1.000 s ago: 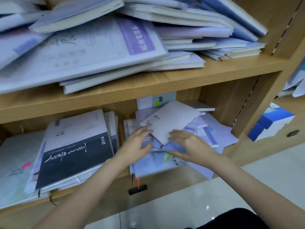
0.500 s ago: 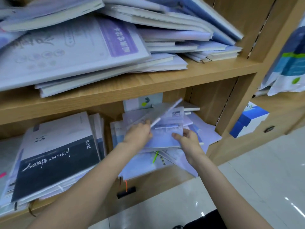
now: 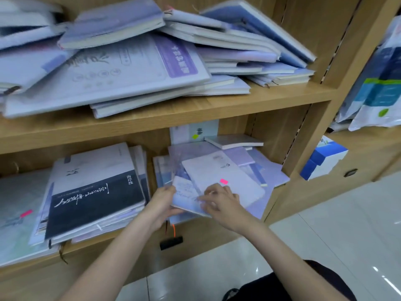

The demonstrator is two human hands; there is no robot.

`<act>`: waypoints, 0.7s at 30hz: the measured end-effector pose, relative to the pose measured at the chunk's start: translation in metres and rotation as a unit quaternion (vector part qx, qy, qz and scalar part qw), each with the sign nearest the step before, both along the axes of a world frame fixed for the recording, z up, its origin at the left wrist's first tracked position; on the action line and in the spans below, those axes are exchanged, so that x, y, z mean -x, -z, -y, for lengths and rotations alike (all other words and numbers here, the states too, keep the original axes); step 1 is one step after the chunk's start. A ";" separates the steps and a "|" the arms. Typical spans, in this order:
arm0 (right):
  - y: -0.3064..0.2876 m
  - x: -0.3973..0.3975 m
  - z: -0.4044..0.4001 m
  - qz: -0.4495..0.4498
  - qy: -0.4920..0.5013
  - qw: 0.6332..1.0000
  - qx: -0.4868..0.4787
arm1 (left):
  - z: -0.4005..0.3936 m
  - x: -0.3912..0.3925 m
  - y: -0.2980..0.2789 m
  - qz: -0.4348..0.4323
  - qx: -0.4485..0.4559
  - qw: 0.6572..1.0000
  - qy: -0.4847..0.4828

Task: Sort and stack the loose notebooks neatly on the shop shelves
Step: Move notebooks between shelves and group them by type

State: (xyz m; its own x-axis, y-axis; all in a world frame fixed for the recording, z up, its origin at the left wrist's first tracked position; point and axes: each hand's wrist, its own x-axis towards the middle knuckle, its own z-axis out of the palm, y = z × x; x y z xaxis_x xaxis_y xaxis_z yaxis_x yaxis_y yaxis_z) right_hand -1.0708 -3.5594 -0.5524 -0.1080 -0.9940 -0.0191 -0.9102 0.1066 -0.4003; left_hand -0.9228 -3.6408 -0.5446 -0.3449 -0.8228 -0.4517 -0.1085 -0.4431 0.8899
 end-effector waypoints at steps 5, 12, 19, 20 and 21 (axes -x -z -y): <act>0.024 0.048 0.006 0.112 0.146 0.981 0.060 | -0.001 -0.005 0.008 -0.007 -0.036 0.998 0.053; 0.018 0.048 0.003 0.097 0.239 0.966 -0.020 | -0.009 0.004 0.011 0.005 0.071 0.993 0.094; 0.023 0.034 -0.024 0.500 0.229 0.835 -0.032 | -0.027 -0.023 0.003 0.010 0.269 0.945 0.184; 0.019 0.035 -0.028 0.541 0.218 0.812 -0.024 | -0.029 -0.030 0.000 0.006 0.284 0.939 0.194; 0.015 0.036 -0.031 0.573 0.211 0.792 -0.012 | -0.030 -0.035 -0.004 0.005 0.291 0.935 0.201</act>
State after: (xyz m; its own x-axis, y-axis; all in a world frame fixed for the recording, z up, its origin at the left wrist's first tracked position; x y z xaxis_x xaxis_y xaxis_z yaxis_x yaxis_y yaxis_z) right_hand -1.1072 -3.5282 -0.5673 -0.3287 -0.8717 -0.3634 0.1673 0.3250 -0.9308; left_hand -0.8878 -3.6104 -0.5407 -0.6779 -0.7346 0.0280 -0.1712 0.1949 0.9658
